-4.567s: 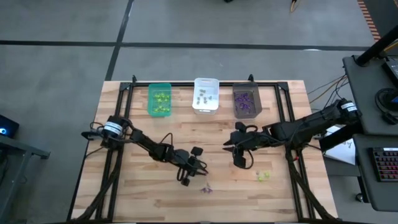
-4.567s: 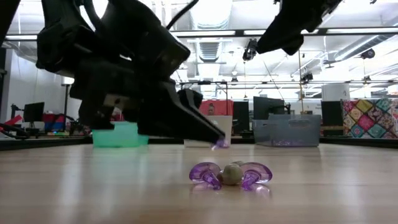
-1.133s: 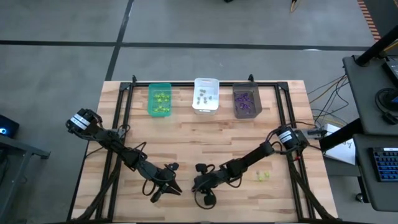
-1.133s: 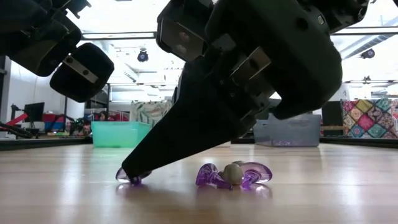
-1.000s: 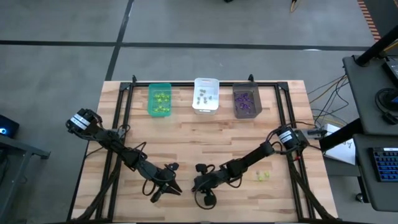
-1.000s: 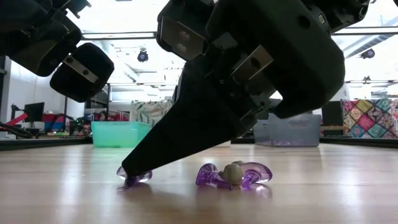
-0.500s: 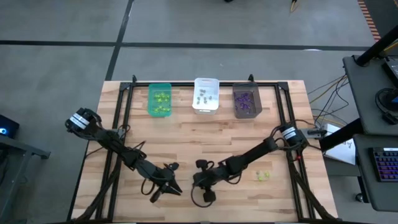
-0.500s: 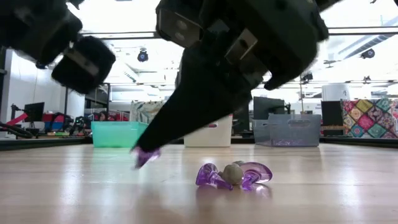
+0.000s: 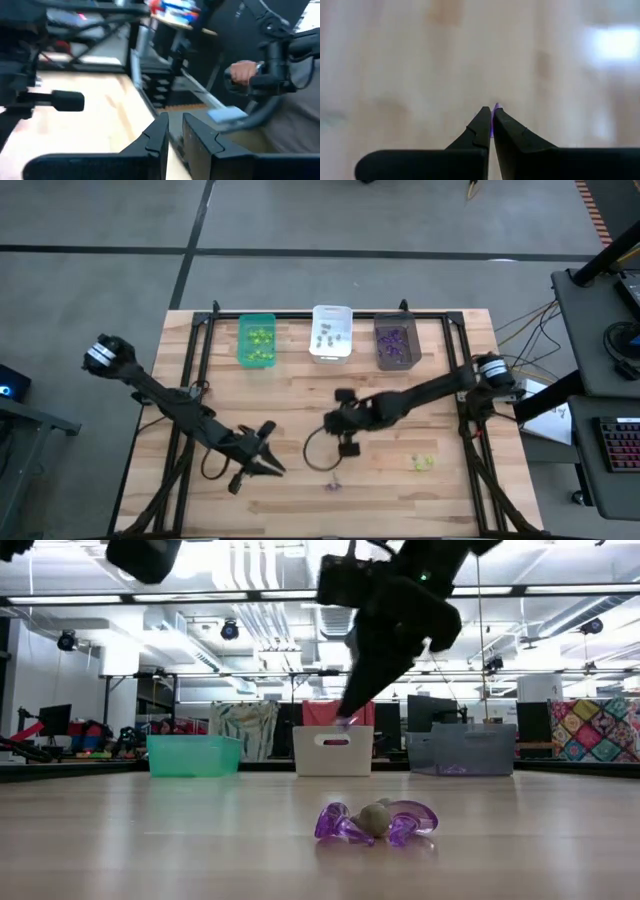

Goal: Sort Halloween decoration
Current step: Put the purple witch hat toy into the gray bin

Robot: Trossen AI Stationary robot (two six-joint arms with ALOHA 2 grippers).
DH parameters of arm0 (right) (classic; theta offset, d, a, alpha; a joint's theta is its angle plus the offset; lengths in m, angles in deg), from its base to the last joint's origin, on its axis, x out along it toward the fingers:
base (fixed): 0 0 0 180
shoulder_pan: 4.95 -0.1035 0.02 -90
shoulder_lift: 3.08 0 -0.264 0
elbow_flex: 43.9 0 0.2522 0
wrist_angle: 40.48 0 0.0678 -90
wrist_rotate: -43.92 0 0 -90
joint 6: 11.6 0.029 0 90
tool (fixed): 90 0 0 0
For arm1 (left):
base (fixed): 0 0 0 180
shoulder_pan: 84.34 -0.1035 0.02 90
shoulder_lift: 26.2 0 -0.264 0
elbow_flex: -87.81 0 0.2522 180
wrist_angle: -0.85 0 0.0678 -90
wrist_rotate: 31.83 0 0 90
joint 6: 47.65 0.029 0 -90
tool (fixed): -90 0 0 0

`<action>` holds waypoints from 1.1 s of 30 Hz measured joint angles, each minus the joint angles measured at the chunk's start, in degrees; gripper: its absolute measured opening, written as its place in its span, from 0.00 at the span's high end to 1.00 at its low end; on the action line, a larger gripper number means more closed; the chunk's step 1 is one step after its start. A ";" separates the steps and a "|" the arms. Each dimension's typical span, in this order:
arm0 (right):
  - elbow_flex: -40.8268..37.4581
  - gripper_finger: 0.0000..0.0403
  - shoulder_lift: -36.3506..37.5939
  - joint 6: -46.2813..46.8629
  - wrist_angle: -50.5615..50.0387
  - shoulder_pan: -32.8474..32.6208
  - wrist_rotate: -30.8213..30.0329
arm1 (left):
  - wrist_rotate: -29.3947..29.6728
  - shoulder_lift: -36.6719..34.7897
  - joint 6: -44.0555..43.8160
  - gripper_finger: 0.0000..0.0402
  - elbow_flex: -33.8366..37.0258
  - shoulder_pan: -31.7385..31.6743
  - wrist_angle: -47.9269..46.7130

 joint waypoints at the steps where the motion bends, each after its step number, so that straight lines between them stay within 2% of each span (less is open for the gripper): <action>1: 0.00 0.98 1.46 -0.40 -2.67 0.95 -1.17 | 1.40 -1.17 1.23 0.91 0.00 -0.02 -0.52; 5: 0.00 0.98 7.64 -1.25 -13.18 6.31 -3.20 | 8.08 -4.88 6.67 0.91 0.00 -0.15 -3.59; 9: 0.00 0.98 13.26 -2.80 -21.70 13.23 -5.67 | 17.65 -7.07 10.74 0.91 0.00 -0.89 -6.59; 11: 0.00 0.98 16.07 -4.24 -24.58 17.49 -6.09 | 19.82 -7.58 12.83 0.91 0.00 -1.84 -7.86; 17: 0.00 0.98 19.72 -8.33 -26.91 33.81 -5.49 | 20.02 -7.37 19.41 0.91 0.00 -6.87 -9.25; 24: -0.07 0.98 16.22 -9.82 -26.95 52.72 -1.28 | 18.14 -6.08 22.81 0.91 0.00 -13.78 -12.27; 28: -0.07 0.98 12.96 -11.19 -28.48 57.89 -1.34 | 18.09 -4.93 21.68 0.91 0.00 -14.78 -13.68; 33: -0.15 0.98 9.83 -12.44 -28.69 58.32 -5.34 | 18.06 -3.54 19.75 0.91 0.00 -14.78 -14.10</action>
